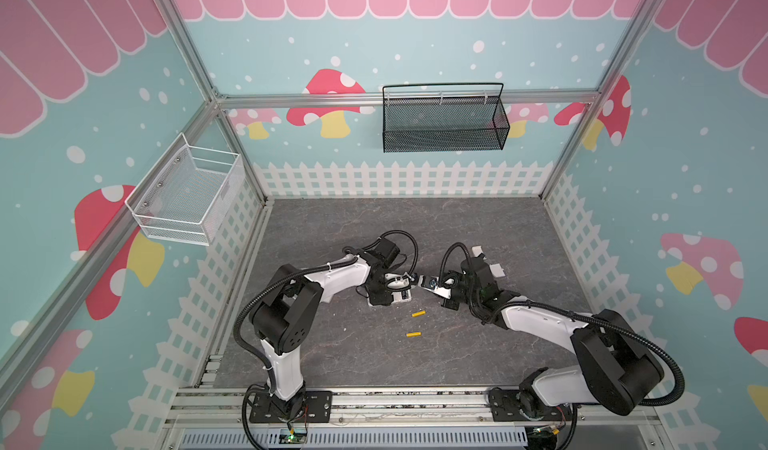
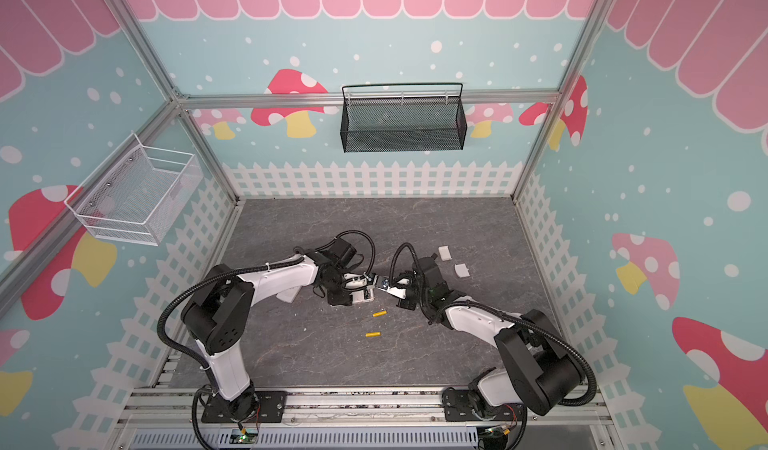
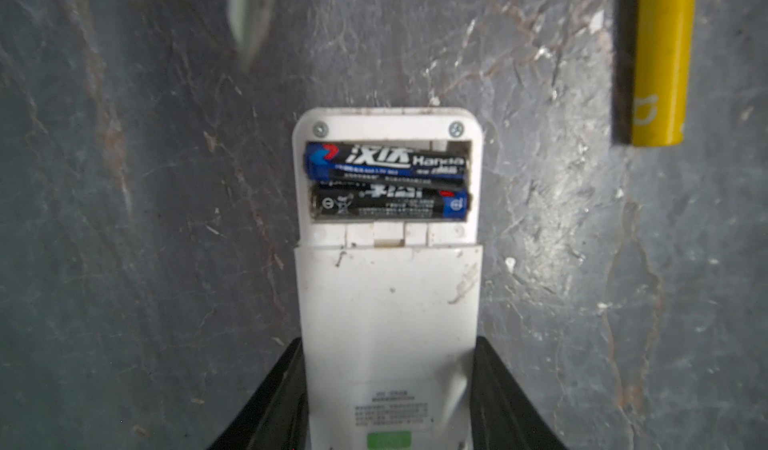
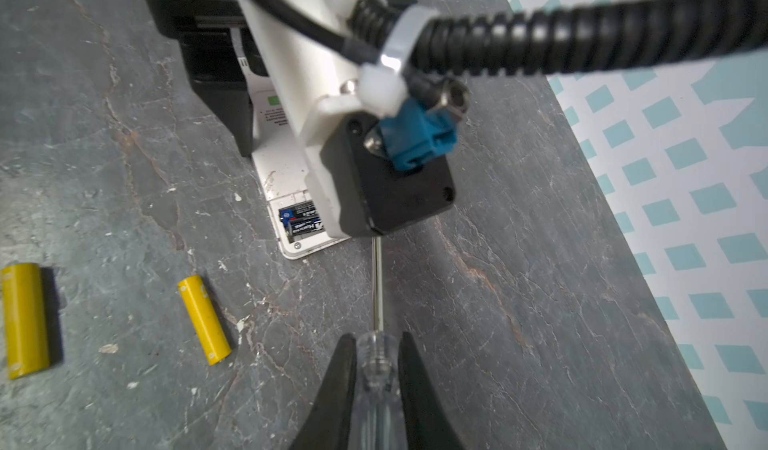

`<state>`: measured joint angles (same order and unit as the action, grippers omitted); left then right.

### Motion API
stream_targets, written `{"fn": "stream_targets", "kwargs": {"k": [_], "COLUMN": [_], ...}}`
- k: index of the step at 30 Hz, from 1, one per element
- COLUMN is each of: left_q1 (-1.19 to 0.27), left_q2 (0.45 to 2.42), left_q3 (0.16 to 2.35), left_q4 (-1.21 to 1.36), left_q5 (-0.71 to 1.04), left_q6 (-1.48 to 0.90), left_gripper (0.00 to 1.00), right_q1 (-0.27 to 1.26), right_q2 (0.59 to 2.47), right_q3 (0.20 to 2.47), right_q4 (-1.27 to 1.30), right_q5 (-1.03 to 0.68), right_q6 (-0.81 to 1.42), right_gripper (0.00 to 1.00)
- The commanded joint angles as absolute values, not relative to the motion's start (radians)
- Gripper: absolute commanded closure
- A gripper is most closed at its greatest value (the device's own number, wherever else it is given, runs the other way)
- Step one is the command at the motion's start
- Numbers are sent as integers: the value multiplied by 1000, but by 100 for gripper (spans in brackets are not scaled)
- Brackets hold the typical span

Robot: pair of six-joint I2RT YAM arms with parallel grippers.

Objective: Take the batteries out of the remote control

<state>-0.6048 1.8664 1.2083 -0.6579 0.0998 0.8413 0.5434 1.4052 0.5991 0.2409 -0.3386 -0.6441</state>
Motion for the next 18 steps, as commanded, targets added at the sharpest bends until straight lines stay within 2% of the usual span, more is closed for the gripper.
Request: {"fn": "stream_targets", "kwargs": {"k": [1,9,18], "left_q1": [-610,-611,-612], "left_q2": [1858,1860,1861], "left_q3": [1184,1187,1187], "left_q4": [-621,-621,-621], "left_q5": [81,80,76], "left_q6": [858,859,859], "left_gripper": [54,54,54], "right_q1": [545,549,554], "right_q2": [1434,1440,1464], "right_q3": [641,647,656], "right_q4": [148,117,92], "right_q5": [-441,-552,-501], "right_q6": [-684,-693,-714], "right_gripper": [100,100,100]}}
